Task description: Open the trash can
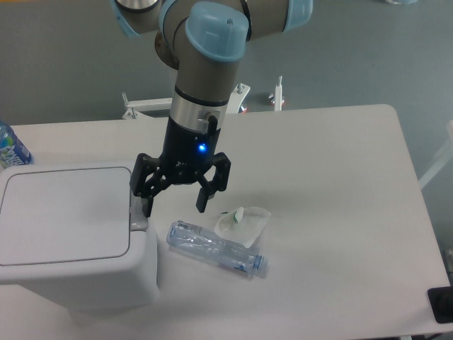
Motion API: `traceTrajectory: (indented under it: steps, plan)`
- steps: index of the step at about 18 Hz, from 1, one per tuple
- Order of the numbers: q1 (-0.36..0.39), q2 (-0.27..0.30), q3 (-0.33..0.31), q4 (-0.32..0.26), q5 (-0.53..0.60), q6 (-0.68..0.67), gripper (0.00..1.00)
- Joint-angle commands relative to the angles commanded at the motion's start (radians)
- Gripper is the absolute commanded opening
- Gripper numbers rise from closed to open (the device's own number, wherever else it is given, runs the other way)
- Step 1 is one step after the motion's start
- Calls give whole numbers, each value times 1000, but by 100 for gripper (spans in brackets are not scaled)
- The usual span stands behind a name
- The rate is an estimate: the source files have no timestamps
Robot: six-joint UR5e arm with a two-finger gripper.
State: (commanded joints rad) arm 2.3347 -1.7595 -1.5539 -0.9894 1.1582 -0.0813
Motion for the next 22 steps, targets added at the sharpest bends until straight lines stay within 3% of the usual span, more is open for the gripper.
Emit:
traceTrajectory:
  steps: [14,22]
  plan:
    - [-5,-2,-12,9,2,3,100]
    - [-3,9,29,15,0,3,100]
